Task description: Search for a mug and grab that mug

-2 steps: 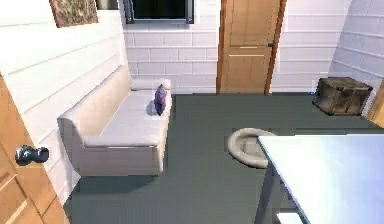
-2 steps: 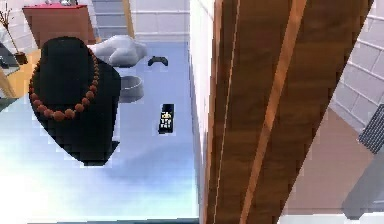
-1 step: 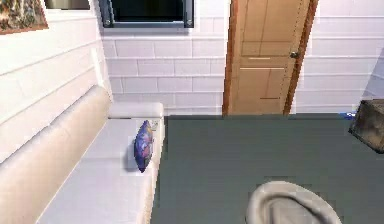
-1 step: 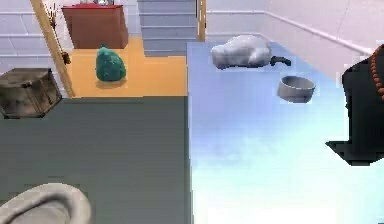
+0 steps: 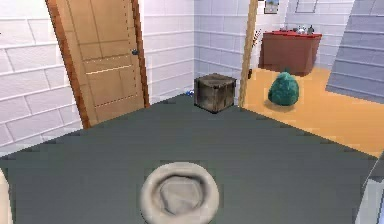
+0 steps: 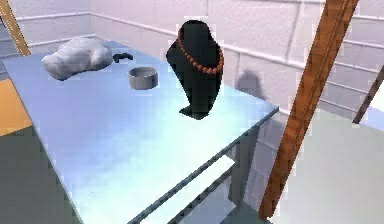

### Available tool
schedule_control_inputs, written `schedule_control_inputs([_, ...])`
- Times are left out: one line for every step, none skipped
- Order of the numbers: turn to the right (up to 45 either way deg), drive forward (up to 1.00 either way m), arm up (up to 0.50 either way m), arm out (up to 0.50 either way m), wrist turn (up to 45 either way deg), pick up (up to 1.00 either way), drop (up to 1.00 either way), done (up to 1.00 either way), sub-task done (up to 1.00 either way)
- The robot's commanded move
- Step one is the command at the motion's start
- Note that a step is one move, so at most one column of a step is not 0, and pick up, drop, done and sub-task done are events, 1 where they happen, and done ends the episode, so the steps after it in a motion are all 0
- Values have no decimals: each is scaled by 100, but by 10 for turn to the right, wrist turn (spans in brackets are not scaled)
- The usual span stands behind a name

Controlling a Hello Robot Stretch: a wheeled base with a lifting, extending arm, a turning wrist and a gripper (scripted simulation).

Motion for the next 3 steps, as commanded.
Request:
schedule_control_inputs([0, 25, 0, 0, 0, 0, 0, 0, 0])
schedule_control_inputs([390, 0, 0, 0, 0, 0, 0, 0, 0])
schedule_control_inputs([0, 100, 0, 0, 0, 0, 0, 0, 0])
